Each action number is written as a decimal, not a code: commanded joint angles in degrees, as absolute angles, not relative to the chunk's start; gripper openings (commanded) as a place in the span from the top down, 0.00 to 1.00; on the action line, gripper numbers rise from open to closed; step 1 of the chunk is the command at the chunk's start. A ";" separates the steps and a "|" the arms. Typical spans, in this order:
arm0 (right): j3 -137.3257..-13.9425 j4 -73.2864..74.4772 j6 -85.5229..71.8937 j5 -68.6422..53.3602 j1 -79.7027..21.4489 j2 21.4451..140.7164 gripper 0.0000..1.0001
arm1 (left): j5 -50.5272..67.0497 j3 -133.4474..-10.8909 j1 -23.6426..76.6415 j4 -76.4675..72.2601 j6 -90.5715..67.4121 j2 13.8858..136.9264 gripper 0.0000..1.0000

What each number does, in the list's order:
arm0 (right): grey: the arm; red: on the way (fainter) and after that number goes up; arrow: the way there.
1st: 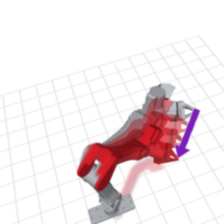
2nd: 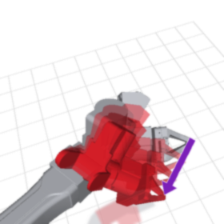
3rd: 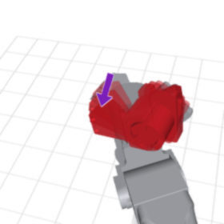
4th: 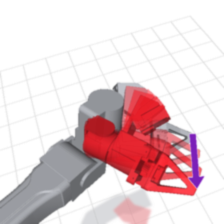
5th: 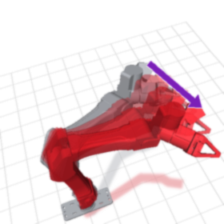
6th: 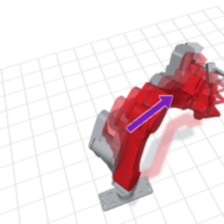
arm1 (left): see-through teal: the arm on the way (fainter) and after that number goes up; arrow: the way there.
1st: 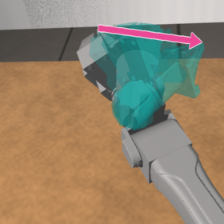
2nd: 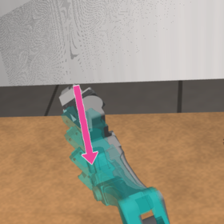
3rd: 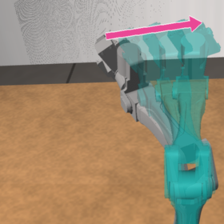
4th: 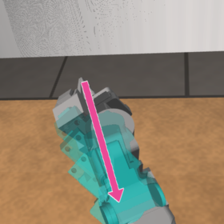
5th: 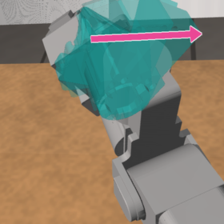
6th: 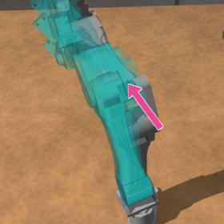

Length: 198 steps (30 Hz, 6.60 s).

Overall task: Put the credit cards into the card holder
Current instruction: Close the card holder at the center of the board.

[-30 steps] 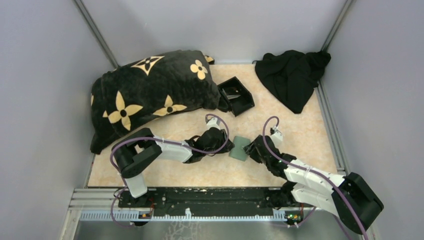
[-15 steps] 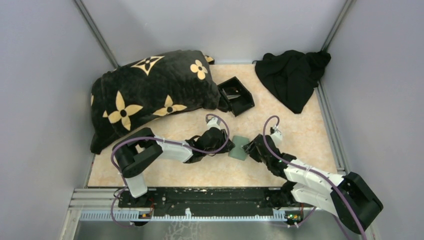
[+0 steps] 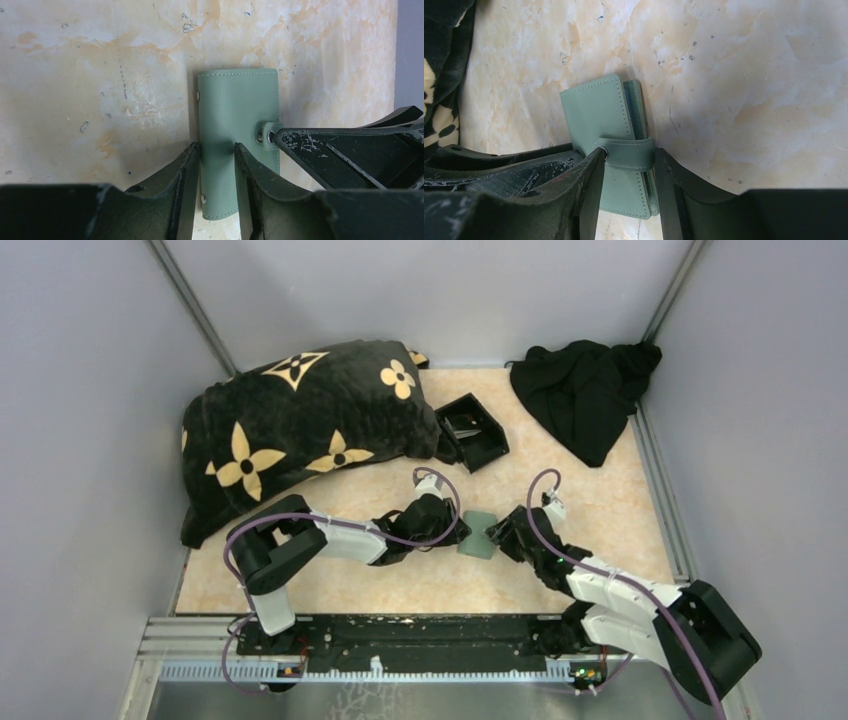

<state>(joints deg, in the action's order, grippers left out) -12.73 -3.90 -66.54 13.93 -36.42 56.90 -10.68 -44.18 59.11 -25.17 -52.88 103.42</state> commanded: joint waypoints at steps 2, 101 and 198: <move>-12.56 -8.80 -65.04 12.31 -35.51 58.95 0.58 | -9.58 -43.51 59.06 -17.62 -52.16 106.54 0.60; -14.60 2.31 -60.12 15.22 -35.34 64.80 0.58 | -9.18 -44.94 59.06 -14.59 -53.24 108.53 0.61; -14.84 5.23 -67.02 28.27 -52.21 80.54 0.65 | -8.17 -50.33 59.06 -4.36 -55.06 109.27 0.59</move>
